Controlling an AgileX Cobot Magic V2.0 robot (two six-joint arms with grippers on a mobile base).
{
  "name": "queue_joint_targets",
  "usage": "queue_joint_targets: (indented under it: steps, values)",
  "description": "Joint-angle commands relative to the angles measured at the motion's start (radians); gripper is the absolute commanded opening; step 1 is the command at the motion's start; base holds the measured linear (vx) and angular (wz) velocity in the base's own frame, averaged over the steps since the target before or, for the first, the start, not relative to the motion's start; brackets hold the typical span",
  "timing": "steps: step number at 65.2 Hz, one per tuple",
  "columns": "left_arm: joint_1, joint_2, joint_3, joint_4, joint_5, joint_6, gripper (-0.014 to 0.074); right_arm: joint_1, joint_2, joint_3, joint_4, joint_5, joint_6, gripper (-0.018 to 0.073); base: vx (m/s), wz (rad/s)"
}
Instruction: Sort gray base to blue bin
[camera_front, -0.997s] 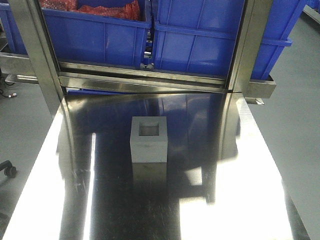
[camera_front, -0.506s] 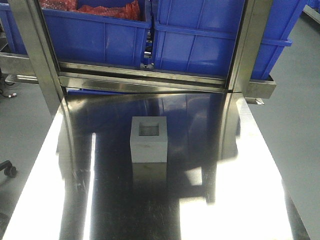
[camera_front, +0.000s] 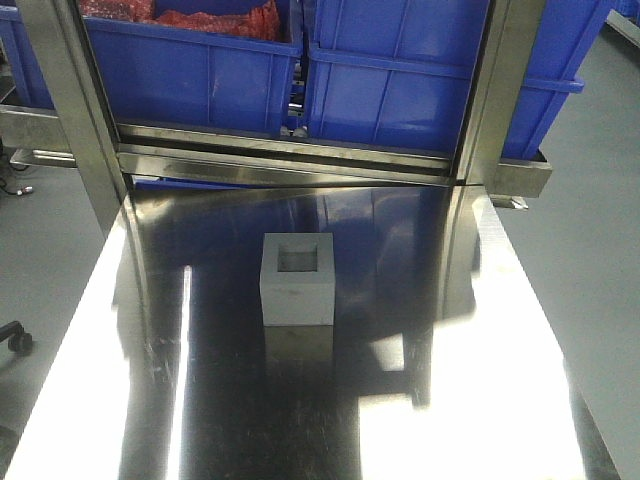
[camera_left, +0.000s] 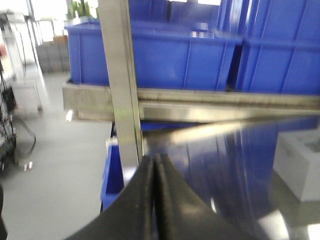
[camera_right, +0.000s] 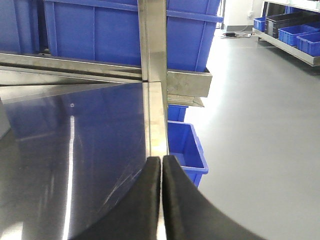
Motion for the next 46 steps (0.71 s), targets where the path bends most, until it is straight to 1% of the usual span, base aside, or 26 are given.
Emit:
queue_joint_targets:
  steps: [1, 11, 17, 20, 23, 29, 36, 39, 46]
  values:
    - [0.002, 0.152, -0.133, -0.013, 0.009, 0.022, -0.0007, -0.002, 0.018, 0.002, -0.008, -0.073, -0.012, -0.0005, 0.00, 0.00]
    - [0.002, 0.319, -0.237, -0.013, 0.027, 0.027, -0.0007, -0.002, 0.018, 0.002, -0.008, -0.073, -0.012, -0.0005, 0.00, 0.00]
    - [0.002, 0.354, -0.249, -0.013, 0.025, 0.027, 0.0000, -0.002, 0.018, 0.002, -0.008, -0.073, -0.012, -0.0005, 0.00, 0.00]
    - [0.002, 0.360, -0.249, -0.013, 0.021, 0.027, 0.0015, -0.002, 0.018, 0.002, -0.008, -0.073, -0.012, -0.0005, 0.00, 0.00]
    - [0.002, 0.360, -0.249, -0.013, 0.021, 0.027, 0.0050, -0.002, 0.018, 0.002, -0.008, -0.073, -0.012, -0.0005, 0.00, 0.00]
    - [0.002, 0.358, -0.249, -0.013, 0.022, 0.027, 0.0171, -0.002, 0.018, 0.002, -0.008, -0.073, -0.012, -0.0005, 0.00, 0.00]
    - [0.002, 0.358, -0.249, -0.013, 0.025, 0.027, 0.0398, -0.002, 0.018, 0.002, -0.008, -0.073, -0.012, -0.0005, 0.00, 0.00]
    - [0.002, 0.358, -0.249, -0.013, 0.023, 0.027, 0.0531, -0.002, 0.018, 0.002, -0.008, -0.073, -0.012, -0.0005, 0.00, 0.00]
    - [0.002, 0.358, -0.249, -0.013, 0.022, 0.027, 0.0728, -0.002, 0.018, 0.002, -0.008, -0.073, -0.012, -0.0005, 0.00, 0.00]
